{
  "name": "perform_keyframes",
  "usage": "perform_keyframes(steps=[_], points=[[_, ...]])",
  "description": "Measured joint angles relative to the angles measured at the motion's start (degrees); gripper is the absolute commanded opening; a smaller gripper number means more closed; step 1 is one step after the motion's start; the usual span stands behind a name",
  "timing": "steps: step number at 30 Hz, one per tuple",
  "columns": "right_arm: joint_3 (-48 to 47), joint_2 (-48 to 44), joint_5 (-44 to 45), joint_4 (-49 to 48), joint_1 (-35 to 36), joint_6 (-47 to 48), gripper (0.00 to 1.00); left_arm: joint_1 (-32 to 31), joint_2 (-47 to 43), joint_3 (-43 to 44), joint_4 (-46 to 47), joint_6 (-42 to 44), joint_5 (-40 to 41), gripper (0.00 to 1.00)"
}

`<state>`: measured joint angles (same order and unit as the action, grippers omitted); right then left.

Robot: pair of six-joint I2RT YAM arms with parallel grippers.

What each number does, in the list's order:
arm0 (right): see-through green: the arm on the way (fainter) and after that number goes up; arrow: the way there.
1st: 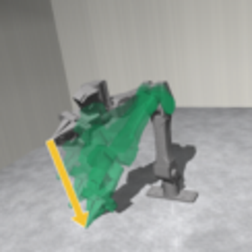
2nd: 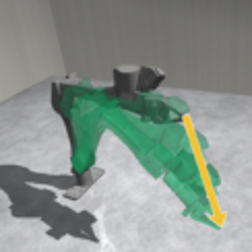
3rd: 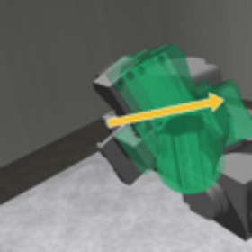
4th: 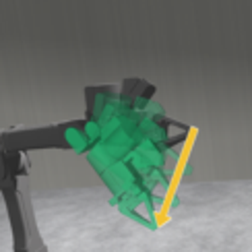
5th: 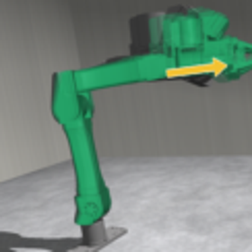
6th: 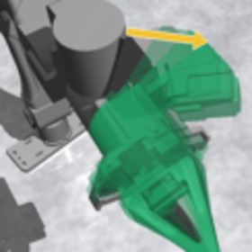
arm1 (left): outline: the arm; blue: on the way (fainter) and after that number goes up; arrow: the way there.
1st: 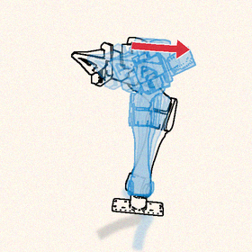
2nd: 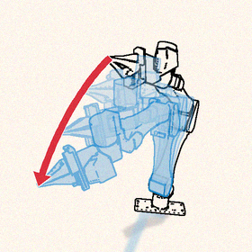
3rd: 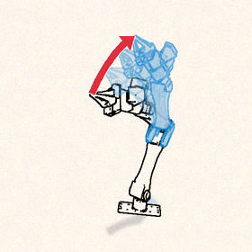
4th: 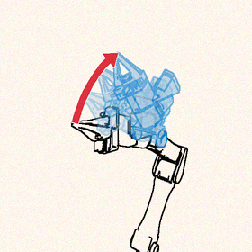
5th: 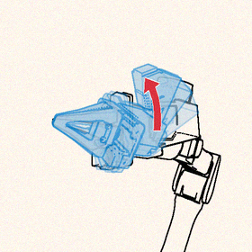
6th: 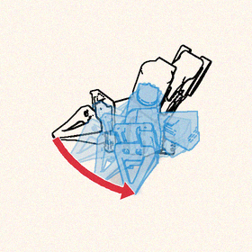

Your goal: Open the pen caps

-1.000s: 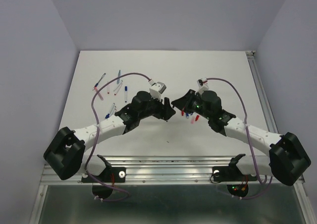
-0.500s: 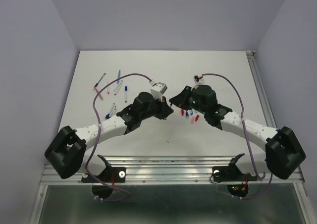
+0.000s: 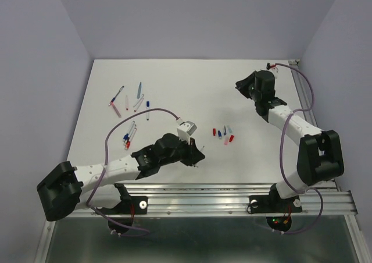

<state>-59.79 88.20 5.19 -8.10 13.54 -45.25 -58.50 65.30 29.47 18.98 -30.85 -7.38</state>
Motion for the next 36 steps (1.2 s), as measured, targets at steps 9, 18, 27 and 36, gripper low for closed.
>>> perform_keyframes(steps=[9, 18, 27, 36], points=[[8.9, -3.1, -9.7, -2.7, 3.0, 4.6, 0.01, 2.1, 0.2, 3.1, -7.7, -2.3, 10.7, 0.0], [22.6, -11.1, -3.5, 6.6, 20.6, 8.0, 0.05, 11.6, 7.4, 10.1, -12.4, -2.3, 12.2, 0.0], [23.3, -8.4, -1.0, 6.7, 21.5, 9.9, 0.11, 15.1, 7.6, 10.5, -17.0, -2.3, 14.3, 0.0], [23.3, -5.5, 1.7, 7.0, 22.4, 9.9, 0.24, 16.0, 5.3, 10.9, -19.1, -2.3, 16.5, 0.0]])
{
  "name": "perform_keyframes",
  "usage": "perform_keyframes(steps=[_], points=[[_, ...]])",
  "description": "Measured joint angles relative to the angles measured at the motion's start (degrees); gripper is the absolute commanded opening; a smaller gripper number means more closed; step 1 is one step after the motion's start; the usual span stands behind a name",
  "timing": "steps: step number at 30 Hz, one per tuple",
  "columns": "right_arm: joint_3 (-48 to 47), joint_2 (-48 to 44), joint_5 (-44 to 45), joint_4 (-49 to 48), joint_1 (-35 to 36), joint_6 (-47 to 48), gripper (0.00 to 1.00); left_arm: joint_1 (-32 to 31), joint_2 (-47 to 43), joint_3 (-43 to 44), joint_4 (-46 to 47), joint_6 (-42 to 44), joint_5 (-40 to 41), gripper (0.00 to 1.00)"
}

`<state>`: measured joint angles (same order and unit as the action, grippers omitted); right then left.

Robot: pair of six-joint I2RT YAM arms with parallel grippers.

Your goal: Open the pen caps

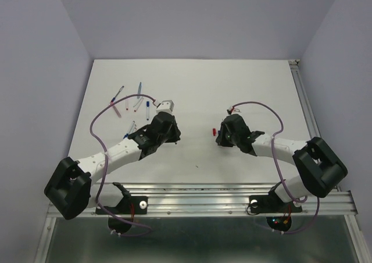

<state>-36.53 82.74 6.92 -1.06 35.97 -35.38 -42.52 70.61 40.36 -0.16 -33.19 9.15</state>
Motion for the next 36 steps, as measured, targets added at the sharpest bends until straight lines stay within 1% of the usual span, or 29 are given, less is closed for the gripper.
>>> perform_keyframes(steps=[3, 5, 6, 11, 13, 14, 17, 18, 21, 22, 26, 28, 32, 36], points=[[0.0, 0.6, 1.1, 1.0, 0.1, -0.1, 0.33, 0.0, -0.1, 0.2, -1.0, -0.3, 0.9, 0.0], [0.0, 0.7, 1.4, 1.2, 0.1, -0.2, 0.34, 0.1, -0.1, 0.5, -2.1, -0.5, 1.9, 0.0], [0.0, 0.7, 1.6, 1.5, 0.1, -0.2, 0.39, 0.2, -0.1, 0.6, -2.6, -0.6, 2.3, 0.0], [0.0, 0.5, 1.6, 2.9, 0.1, -0.2, 0.43, 0.5, -0.1, 2.4, -4.7, -1.6, 5.0, 0.0], [0.0, -0.3, 1.6, 3.8, 0.1, -0.2, 0.5, 1.1, -0.1, 3.3, -5.6, -2.1, 6.2, 0.0], [0.0, -1.1, 1.6, 4.4, 0.1, -0.2, 0.52, 1.5, -0.1, 3.7, -5.9, -2.3, 6.6, 0.0], [0.0, -5.0, 1.6, 5.6, 0.1, -0.2, 0.55, 3.1, -0.1, 4.8, -7.0, -2.9, 8.2, 0.0], [0.0, -6.2, 1.6, 5.7, 0.1, -0.1, 0.64, 4.1, 0.1, 5.6, -7.8, -3.2, 8.9, 0.0], [-0.2, -11.0, 2.2, 6.7, 0.1, 0.1, 0.83, 6.3, 1.4, 8.2, -9.2, -4.3, 10.2, 0.0], [-0.2, -13.0, 2.6, 7.1, 0.1, 0.3, 1.0, 7.5, 2.3, 9.3, -9.7, -4.6, 10.6, 0.0], [-0.2, -19.1, 4.1, 7.5, 0.1, 1.0, 1.0, 12.1, 5.5, 12.4, -9.9, -4.4, 10.6, 0.0], [-0.2, -20.6, 4.8, 7.5, 0.1, 1.3, 1.0, 16.4, 7.9, 14.2, -9.7, -3.1, 10.2, 0.0], [-0.2, -20.7, 5.6, 7.7, 0.1, 2.2, 1.0, 23.7, 12.5, 18.0, -8.2, 1.3, 7.8, 0.0], [0.1, -20.5, 5.5, 7.2, 0.1, 3.3, 1.0, 29.6, 16.7, 20.5, -5.1, 6.0, 5.9, 0.0]])
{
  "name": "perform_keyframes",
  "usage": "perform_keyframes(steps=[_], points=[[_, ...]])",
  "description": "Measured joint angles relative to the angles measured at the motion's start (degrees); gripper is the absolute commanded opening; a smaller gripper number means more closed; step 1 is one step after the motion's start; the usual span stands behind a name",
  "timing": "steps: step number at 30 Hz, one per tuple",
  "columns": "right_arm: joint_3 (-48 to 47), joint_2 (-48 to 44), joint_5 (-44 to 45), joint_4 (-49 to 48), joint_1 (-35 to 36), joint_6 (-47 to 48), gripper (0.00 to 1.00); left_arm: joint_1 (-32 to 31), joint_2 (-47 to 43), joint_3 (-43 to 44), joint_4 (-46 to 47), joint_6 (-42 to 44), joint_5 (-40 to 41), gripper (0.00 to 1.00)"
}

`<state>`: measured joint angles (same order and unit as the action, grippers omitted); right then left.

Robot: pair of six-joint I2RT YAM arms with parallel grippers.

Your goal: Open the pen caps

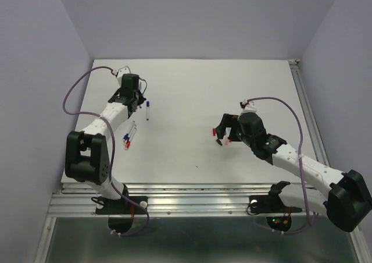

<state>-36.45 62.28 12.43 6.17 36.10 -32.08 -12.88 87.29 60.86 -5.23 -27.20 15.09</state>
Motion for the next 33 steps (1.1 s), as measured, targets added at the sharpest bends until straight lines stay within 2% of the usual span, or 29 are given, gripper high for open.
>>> perform_keyframes(steps=[5, 11, 16, 17, 20, 24, 32, 33], points=[[2.0, 0.0, -1.8, -0.9, 0.0, 1.1, 1.0, 7.2, 10.1, 7.8, 1.2, 6.2, -2.9, 0.0], [2.9, 0.2, -2.0, -1.0, 0.0, 2.1, 1.0, 14.2, 23.5, 17.1, 0.5, 9.2, -8.5, 0.0], [2.9, 0.2, -1.9, -1.0, 0.0, 2.6, 1.0, 15.3, 27.6, 19.4, -2.8, 10.3, -8.6, 0.01], [2.9, 0.5, -1.8, -1.1, 0.0, 2.8, 1.0, 15.3, 28.1, 20.7, -4.5, 10.3, -8.5, 0.04], [2.9, 1.7, -1.7, -1.1, 0.0, 2.8, 1.0, 15.3, 29.8, 24.4, -6.6, 10.3, -8.1, 0.05], [2.9, 3.7, -1.7, -1.2, 0.0, 3.0, 1.0, 15.6, 31.5, 28.0, -8.3, 10.7, -6.3, 0.21], [2.9, 5.0, -1.7, -1.3, 0.0, 3.0, 1.0, 16.0, 33.6, 28.2, -11.2, 11.7, -4.9, 0.33], [2.9, 5.0, -1.7, -1.3, 0.0, 3.0, 1.0, 16.0, 33.7, 28.2, -11.5, 11.7, -4.7, 0.37]])
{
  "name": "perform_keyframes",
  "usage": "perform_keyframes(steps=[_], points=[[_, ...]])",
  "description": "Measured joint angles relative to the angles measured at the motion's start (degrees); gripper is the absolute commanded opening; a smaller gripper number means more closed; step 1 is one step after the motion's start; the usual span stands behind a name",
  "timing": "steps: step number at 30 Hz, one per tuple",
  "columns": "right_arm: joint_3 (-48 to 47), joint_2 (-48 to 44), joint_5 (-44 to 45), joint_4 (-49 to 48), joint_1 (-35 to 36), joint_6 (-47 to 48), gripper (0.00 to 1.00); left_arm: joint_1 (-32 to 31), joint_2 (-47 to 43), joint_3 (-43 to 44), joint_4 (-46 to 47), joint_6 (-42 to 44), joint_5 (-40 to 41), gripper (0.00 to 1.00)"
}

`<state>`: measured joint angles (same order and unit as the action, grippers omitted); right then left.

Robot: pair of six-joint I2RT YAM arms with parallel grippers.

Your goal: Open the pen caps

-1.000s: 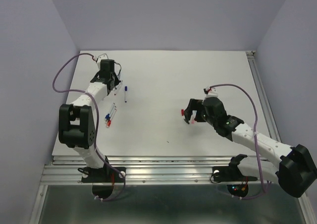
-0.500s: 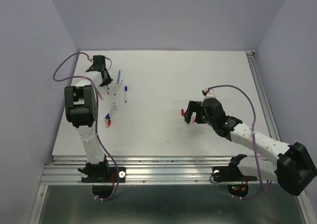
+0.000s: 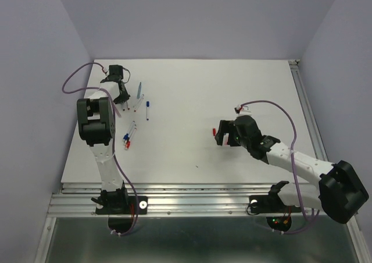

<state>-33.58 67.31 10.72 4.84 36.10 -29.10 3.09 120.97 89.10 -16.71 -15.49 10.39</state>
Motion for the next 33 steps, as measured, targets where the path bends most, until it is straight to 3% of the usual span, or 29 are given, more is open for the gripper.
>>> perform_keyframes(steps=[3, 6, 12, 19, 26, 31, 33], points=[[0.0, 0.2, 0.0, -0.2, 0.0, 0.0, 1.0, 0.0, 0.0, 0.1, -1.2, -0.3, 0.5, 0.47], [0.0, 0.3, 0.0, -0.3, 0.0, 0.0, 1.0, 0.0, 0.0, 0.5, -2.2, -0.7, 0.5, 0.5], [0.0, 0.3, 0.0, -0.4, 0.0, 0.0, 1.0, 0.0, -0.7, 0.2, -2.3, -1.5, -2.0, 0.65], [0.0, 0.2, 0.1, -0.5, 0.0, -0.1, 1.0, -1.6, -10.7, -3.2, -2.2, -2.8, -3.6, 0.99], [0.0, -0.6, 0.3, -0.6, 0.0, -0.3, 1.0, -8.4, -20.6, -6.7, 1.3, -2.3, -6.4, 0.99], [0.0, -0.6, 0.4, -0.6, 0.0, -0.3, 1.0, -13.2, -18.7, -7.8, 1.9, -1.7, -7.9, 0.99], [0.0, -0.6, 0.5, -0.6, 0.0, -0.3, 1.0, -14.1, -16.7, -7.9, 1.9, -1.5, -8.1, 0.94]])
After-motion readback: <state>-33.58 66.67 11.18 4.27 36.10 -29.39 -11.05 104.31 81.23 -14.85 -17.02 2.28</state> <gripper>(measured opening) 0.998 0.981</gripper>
